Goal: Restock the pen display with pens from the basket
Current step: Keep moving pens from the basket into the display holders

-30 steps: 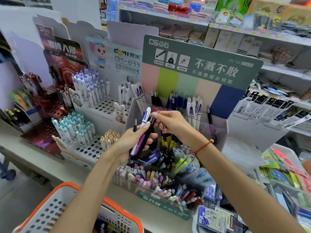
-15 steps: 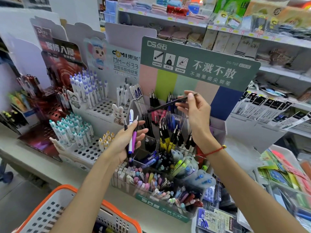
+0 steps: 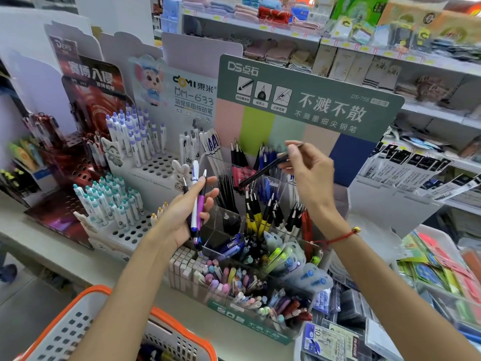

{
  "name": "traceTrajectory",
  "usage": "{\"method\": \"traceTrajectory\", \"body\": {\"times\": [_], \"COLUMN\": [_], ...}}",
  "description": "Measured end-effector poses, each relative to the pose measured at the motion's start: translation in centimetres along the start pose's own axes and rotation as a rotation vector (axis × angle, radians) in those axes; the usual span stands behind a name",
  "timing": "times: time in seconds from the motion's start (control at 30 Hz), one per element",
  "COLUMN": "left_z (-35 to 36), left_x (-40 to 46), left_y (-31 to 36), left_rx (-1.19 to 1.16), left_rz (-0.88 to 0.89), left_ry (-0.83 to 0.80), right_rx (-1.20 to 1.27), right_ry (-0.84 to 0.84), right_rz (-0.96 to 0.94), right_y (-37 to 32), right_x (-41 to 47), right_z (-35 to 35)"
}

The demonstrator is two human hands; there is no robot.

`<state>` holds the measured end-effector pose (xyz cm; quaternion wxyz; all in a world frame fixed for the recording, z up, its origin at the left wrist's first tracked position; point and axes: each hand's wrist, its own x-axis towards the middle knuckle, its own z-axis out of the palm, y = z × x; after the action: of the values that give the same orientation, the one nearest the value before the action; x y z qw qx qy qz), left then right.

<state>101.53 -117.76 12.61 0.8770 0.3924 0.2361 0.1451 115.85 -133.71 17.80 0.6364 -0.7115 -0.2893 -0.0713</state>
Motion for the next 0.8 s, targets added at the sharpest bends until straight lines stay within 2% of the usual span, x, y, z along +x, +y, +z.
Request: {"method": "traceTrajectory", "body": {"times": [0.13, 0.27, 0.33, 0.47, 0.57, 0.67, 0.73, 0.8], "left_z": [-1.1, -1.8, -1.8, -1.7, -1.8, -1.9, -1.7, -1.3], "left_x": [0.0, -0.5, -0.7, -0.7, -0.5, -0.5, -0.6, -0.8], "left_y": [0.7, 0.6, 0.3, -0.5, -0.9, -1.0, -1.0, -1.1], "left_rx": [-0.016, -0.004, 0.017, 0.092, 0.089, 0.035, 0.027, 0.066], "left_rz": [0.009, 0.005, 0.003, 0.007, -0.002, -0.031, -0.037, -0.041], "left_ry": [0.021, 0.019, 0.01, 0.016, 0.021, -0.012, -0.049, -0.088], "right_rx": [-0.209, -0.546, -0.69, -0.898, -0.971, -1.01, -0.896, -0.653], "right_ry": [-0.229, -0.438, -0.49, -0.465, -0.435, -0.495, -0.446, -0.366], "right_rz": [-0.111, -0.185, -0.206, -0.304, -0.423, -0.432, -0.393, -0.231], "right_y": [0.5, 1.7, 2.1, 3.4, 4.0, 3.4, 2.6, 1.1], "right_x": [-1.1, -1.2, -1.3, -1.6, -1.9, -1.5, -1.8, -2.8], "right_z": [2.8, 5.6, 6.4, 7.4, 7.8, 7.7, 7.3, 6.8]}}
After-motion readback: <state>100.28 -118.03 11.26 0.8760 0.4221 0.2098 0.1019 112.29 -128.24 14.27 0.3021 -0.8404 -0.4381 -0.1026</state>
